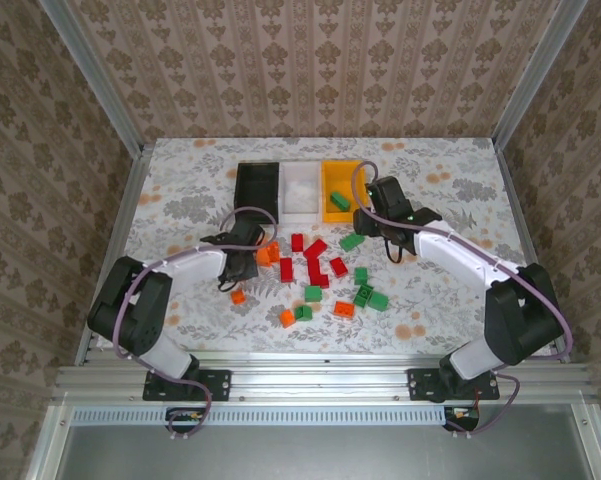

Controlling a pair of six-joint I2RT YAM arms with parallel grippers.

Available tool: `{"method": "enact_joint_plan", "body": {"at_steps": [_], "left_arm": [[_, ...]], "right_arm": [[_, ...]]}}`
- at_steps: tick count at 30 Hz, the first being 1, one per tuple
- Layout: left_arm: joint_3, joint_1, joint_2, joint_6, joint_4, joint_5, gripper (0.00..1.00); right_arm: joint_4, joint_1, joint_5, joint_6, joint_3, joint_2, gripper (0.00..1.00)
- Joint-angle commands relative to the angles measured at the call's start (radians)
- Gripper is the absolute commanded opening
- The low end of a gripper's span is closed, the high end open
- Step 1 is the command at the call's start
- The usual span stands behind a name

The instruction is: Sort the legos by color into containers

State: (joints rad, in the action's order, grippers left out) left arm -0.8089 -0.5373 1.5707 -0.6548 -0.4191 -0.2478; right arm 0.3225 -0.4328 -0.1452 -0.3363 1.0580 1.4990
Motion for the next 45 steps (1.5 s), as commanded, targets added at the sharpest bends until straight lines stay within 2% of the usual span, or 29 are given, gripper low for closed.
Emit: {"method": "enact_joint_plan", "body": {"at_steps": [1, 5, 8, 12, 17, 22, 25, 27, 30, 33, 34, 39, 42, 45], "left_arm": [[-0.048, -0.004, -0.023, 0.056, -0.056, -0.06, 0.08], [-0.168, -0.004, -0.089, 0.13, -0.117, -0.079, 0.06], [-0.309, -0.003, -0.054, 0.188, -0.142, -0.081, 0.08], [-0.533, 0.016, 0.113, 0.262, -0.147, -0.066, 0.07], [-0.759, 0.076, 0.339, 0.304, -0.122, 0.065, 0.07], [-0.946, 0.131, 0.51, 0.317, -0.18, 0.103, 0.13], [-0.957, 0.14, 0.529, 0.315, -0.174, 0.085, 0.16], [-0.953, 0.147, 0.53, 0.317, -0.154, 0.119, 0.21], [-0.963, 0.148, 0.538, 0.316, -0.15, 0.131, 0.23], [-0.961, 0.146, 0.537, 0.317, -0.145, 0.154, 0.35], [-0.962, 0.147, 0.537, 0.319, -0.147, 0.154, 0.42], [-0.963, 0.15, 0.526, 0.332, -0.162, 0.167, 0.6], [-0.969, 0.154, 0.509, 0.326, -0.178, 0.184, 0.62], [-0.909, 0.152, 0.407, 0.326, -0.145, 0.195, 0.64]], "right_arm": [[-0.048, -0.004, 0.078, -0.031, -0.048, -0.033, 0.5], [-0.077, -0.008, 0.093, -0.041, -0.077, -0.04, 0.5], [-0.098, -0.007, 0.095, -0.048, -0.089, -0.043, 0.5], [-0.145, -0.007, 0.054, -0.043, -0.117, -0.036, 0.5], [-0.137, -0.007, 0.032, -0.033, -0.121, -0.043, 0.49], [-0.135, -0.007, 0.021, -0.032, -0.135, -0.06, 0.49], [-0.138, -0.009, 0.047, -0.034, -0.132, -0.052, 0.49], [-0.141, -0.011, 0.054, -0.032, -0.133, -0.049, 0.49], [-0.138, -0.013, 0.052, -0.029, -0.127, -0.037, 0.49], [-0.132, -0.016, 0.052, -0.024, -0.125, -0.039, 0.5], [-0.132, -0.017, 0.054, -0.025, -0.124, -0.04, 0.5], [-0.107, -0.049, 0.065, -0.021, -0.097, -0.063, 0.51], [-0.087, -0.073, 0.069, -0.009, -0.078, -0.069, 0.51], [-0.009, -0.119, 0.077, 0.021, -0.03, -0.041, 0.51]]}}
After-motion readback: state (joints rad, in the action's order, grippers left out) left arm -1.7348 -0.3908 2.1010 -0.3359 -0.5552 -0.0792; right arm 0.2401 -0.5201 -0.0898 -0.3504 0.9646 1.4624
